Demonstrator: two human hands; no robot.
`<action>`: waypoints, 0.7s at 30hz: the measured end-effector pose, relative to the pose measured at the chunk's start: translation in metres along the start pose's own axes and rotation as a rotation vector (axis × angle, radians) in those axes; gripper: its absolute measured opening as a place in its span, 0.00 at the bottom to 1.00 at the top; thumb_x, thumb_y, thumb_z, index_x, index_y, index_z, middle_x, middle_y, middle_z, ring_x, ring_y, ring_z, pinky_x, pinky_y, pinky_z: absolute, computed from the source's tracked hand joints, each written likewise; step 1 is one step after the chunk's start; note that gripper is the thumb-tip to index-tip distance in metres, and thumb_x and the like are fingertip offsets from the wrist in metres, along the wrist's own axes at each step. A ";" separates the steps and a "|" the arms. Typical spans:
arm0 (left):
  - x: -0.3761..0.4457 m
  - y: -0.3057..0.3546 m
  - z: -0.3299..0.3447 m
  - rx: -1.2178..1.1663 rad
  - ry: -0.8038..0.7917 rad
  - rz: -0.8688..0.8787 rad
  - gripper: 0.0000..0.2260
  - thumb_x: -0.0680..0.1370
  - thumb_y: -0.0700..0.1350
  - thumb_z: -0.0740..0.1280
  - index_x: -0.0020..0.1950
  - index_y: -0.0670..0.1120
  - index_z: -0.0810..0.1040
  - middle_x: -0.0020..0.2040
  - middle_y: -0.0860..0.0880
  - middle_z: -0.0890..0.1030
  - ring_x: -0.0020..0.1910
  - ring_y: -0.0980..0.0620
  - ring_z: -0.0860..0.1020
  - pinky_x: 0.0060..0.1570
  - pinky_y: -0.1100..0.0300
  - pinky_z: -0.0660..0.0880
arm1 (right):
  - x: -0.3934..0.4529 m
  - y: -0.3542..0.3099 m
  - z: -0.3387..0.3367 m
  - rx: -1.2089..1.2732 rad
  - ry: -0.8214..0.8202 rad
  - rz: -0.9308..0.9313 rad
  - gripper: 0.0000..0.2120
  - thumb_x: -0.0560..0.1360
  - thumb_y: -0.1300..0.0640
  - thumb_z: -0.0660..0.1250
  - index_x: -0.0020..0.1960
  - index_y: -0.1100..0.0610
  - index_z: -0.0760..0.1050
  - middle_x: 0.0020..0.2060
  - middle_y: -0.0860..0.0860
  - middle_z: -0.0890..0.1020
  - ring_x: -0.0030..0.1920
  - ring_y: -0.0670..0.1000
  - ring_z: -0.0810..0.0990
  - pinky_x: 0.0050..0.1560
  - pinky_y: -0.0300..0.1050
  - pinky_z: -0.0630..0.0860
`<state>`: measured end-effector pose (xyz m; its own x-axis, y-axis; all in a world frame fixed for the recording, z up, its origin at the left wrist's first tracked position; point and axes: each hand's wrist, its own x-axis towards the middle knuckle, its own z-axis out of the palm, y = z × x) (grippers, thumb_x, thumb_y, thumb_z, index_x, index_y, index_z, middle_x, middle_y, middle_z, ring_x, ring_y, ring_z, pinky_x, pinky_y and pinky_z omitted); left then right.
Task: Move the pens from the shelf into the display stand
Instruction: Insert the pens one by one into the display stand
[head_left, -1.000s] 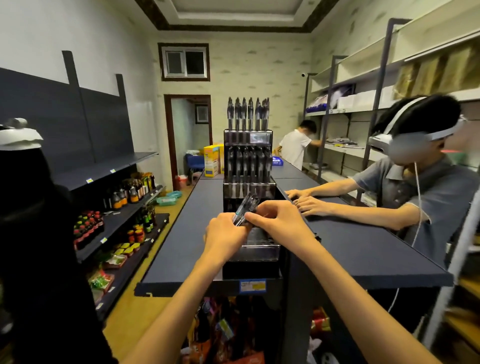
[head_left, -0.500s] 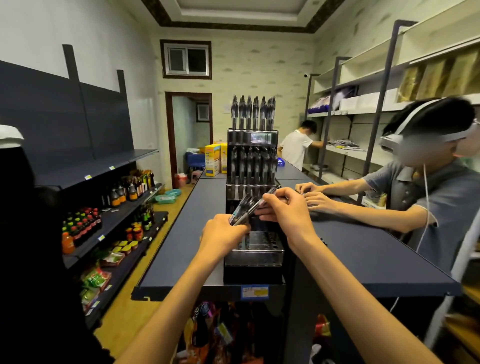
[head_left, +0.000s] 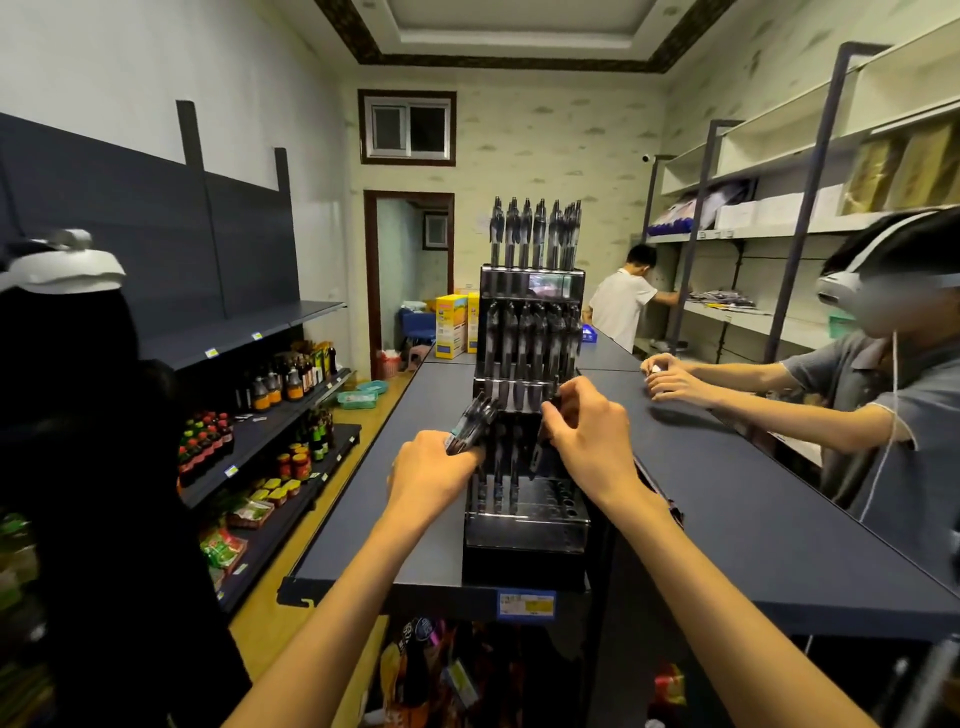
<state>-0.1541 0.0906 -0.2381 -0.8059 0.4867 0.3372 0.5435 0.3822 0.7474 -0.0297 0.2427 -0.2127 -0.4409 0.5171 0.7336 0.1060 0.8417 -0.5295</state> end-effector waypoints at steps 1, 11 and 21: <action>0.001 0.000 0.000 0.005 0.000 0.006 0.20 0.73 0.52 0.69 0.27 0.47 0.64 0.25 0.52 0.70 0.28 0.49 0.69 0.28 0.59 0.59 | 0.000 0.002 0.003 -0.022 -0.013 -0.005 0.05 0.79 0.56 0.71 0.51 0.55 0.76 0.37 0.47 0.81 0.36 0.44 0.79 0.40 0.39 0.71; 0.008 -0.002 0.006 0.009 -0.035 0.029 0.18 0.73 0.51 0.70 0.28 0.47 0.68 0.27 0.50 0.74 0.30 0.48 0.73 0.29 0.59 0.63 | 0.000 0.008 0.014 -0.126 -0.062 0.057 0.09 0.78 0.52 0.73 0.52 0.58 0.80 0.39 0.50 0.83 0.40 0.49 0.82 0.44 0.43 0.79; 0.010 0.001 0.013 -0.052 -0.071 0.044 0.20 0.73 0.52 0.70 0.26 0.48 0.66 0.24 0.53 0.70 0.28 0.49 0.68 0.30 0.59 0.61 | -0.007 0.000 0.010 -0.384 -0.327 0.204 0.16 0.77 0.45 0.72 0.41 0.58 0.82 0.38 0.55 0.83 0.46 0.58 0.82 0.48 0.49 0.78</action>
<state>-0.1585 0.1055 -0.2415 -0.7617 0.5570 0.3309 0.5638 0.3184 0.7621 -0.0359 0.2377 -0.2220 -0.6252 0.6523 0.4285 0.5096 0.7571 -0.4088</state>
